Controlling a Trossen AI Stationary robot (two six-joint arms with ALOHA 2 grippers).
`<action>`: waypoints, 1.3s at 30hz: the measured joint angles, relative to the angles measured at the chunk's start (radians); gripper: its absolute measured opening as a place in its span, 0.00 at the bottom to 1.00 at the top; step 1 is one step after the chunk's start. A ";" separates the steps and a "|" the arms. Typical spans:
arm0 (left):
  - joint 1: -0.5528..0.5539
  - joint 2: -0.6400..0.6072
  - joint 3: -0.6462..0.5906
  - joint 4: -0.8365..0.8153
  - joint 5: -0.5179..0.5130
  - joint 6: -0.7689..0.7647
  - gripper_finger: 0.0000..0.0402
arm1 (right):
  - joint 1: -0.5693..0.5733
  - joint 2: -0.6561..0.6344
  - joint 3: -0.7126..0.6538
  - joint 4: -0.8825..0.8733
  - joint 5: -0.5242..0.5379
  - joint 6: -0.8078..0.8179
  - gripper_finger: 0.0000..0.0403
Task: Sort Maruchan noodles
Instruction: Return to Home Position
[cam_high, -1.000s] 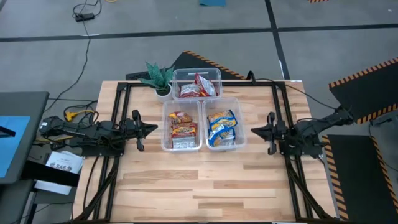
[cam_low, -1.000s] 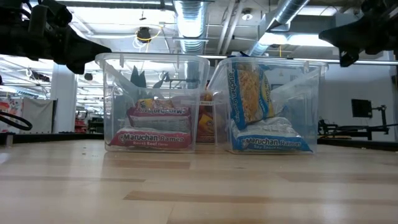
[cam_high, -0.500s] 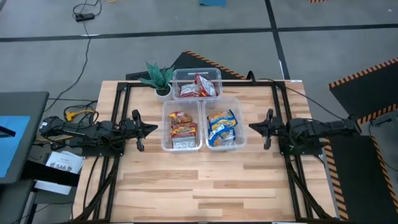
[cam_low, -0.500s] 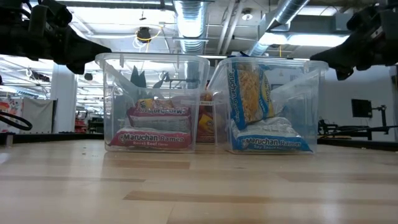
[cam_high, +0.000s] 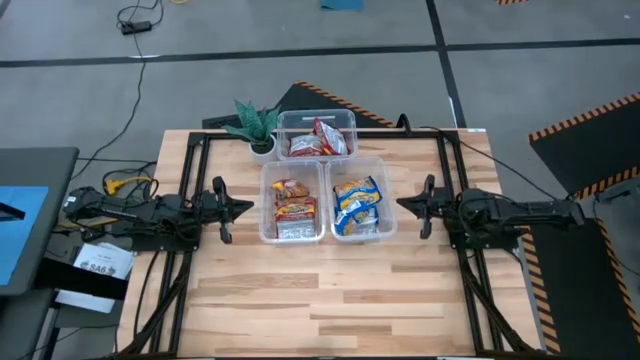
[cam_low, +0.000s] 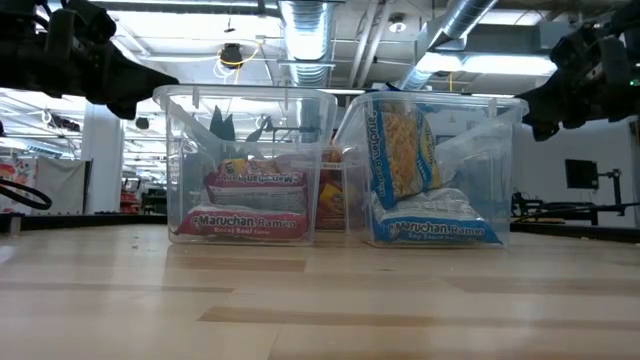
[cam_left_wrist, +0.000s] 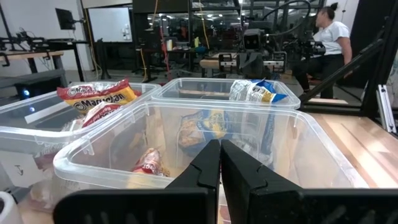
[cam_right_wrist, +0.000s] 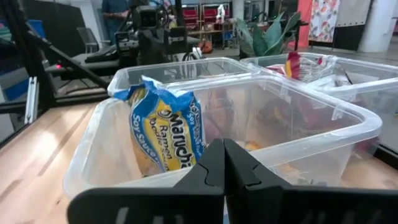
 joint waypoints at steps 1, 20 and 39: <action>0.000 0.000 0.000 0.000 0.000 0.007 0.00 | 0.000 0.001 0.000 0.000 0.000 -0.003 0.03; 0.000 -0.012 0.000 -0.112 0.102 0.037 0.00 | 0.001 0.001 -0.002 -0.014 0.001 -0.107 0.04; 0.039 -0.203 0.011 -0.261 0.116 0.064 0.00 | 0.003 0.003 -0.002 -0.017 0.002 -0.128 0.04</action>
